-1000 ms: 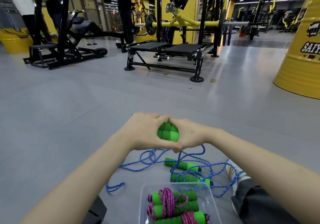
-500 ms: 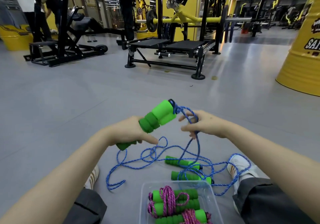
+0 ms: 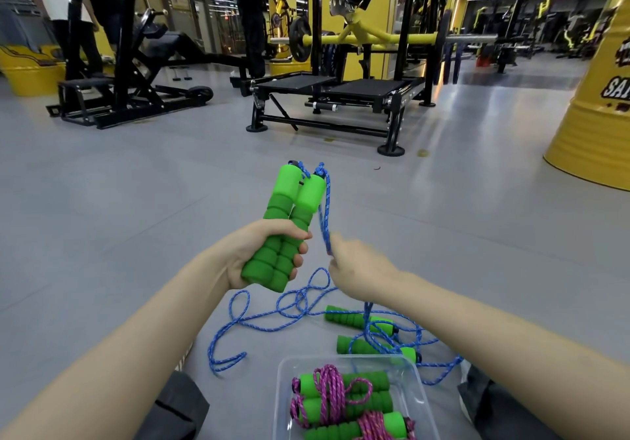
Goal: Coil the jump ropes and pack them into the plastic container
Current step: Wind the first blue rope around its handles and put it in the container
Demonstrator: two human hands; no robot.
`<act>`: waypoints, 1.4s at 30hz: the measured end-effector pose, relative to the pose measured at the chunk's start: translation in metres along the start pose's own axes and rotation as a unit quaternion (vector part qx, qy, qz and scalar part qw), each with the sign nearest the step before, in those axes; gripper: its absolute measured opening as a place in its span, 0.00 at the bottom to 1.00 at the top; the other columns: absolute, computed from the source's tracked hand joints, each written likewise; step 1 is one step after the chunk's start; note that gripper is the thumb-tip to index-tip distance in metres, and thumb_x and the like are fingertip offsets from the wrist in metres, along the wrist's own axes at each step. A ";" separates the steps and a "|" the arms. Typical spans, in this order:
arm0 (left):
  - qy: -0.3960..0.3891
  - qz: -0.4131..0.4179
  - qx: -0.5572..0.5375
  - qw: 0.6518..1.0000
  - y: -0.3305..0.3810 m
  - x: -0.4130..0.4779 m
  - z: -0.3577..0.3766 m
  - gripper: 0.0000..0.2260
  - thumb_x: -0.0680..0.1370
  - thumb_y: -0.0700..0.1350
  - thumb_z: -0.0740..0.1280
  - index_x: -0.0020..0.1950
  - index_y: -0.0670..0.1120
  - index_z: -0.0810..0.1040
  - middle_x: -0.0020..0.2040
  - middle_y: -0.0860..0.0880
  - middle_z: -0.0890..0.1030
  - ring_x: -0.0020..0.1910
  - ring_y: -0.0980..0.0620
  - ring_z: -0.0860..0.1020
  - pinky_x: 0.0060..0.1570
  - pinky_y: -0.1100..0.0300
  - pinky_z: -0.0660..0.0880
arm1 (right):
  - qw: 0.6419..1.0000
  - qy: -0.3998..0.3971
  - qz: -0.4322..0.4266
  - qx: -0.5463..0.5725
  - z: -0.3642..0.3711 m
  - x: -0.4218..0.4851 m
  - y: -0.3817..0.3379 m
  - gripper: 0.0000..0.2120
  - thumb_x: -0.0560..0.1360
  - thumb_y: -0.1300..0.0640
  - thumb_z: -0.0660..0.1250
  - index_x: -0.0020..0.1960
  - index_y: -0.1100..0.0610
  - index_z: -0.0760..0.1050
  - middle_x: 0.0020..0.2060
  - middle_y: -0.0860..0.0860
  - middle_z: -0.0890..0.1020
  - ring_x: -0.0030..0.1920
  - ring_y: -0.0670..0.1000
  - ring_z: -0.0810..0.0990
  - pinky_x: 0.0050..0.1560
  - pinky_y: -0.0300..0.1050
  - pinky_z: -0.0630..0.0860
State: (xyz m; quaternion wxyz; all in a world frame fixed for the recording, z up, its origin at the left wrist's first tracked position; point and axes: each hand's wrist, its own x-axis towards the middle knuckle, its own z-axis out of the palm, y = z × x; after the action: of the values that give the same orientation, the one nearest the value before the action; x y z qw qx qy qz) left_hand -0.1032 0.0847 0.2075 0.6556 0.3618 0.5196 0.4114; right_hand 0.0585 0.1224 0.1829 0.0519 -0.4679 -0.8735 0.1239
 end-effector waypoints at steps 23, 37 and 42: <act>-0.437 -0.105 0.155 0.880 -0.008 -0.011 0.017 0.14 0.66 0.36 0.65 0.51 0.44 0.79 0.39 0.49 0.78 0.34 0.54 0.76 0.37 0.60 0.75 | 0.975 0.178 -0.017 0.136 -0.036 -0.009 0.017 0.16 0.77 0.65 0.55 0.36 0.63 0.78 0.25 0.44 0.81 0.26 0.42 0.69 0.40 0.34 0.71; -0.111 -0.074 0.081 0.988 -0.015 -0.005 -0.034 0.22 0.57 0.39 0.71 0.49 0.39 0.76 0.36 0.45 0.77 0.31 0.51 0.76 0.31 0.59 0.75 | 0.979 -0.015 -0.188 -0.075 -0.083 -0.010 -0.001 0.15 0.72 0.64 0.60 0.50 0.51 0.80 0.28 0.46 0.72 0.30 0.42 0.70 0.33 0.39 0.67; -0.250 -0.154 0.214 0.932 -0.018 -0.003 -0.005 0.18 0.62 0.41 0.69 0.51 0.40 0.76 0.37 0.47 0.78 0.32 0.52 0.77 0.34 0.59 0.77 | 0.953 0.092 -0.255 -0.137 -0.070 -0.002 0.008 0.14 0.74 0.63 0.58 0.56 0.51 0.73 0.45 0.47 0.80 0.42 0.52 0.73 0.41 0.43 0.65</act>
State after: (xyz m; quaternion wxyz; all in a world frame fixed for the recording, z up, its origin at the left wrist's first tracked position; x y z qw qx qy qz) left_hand -0.1058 0.0746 0.1911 0.7267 0.5000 0.4641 0.0811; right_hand 0.0802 0.1367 0.2482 0.0972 -0.2416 -0.9637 -0.0583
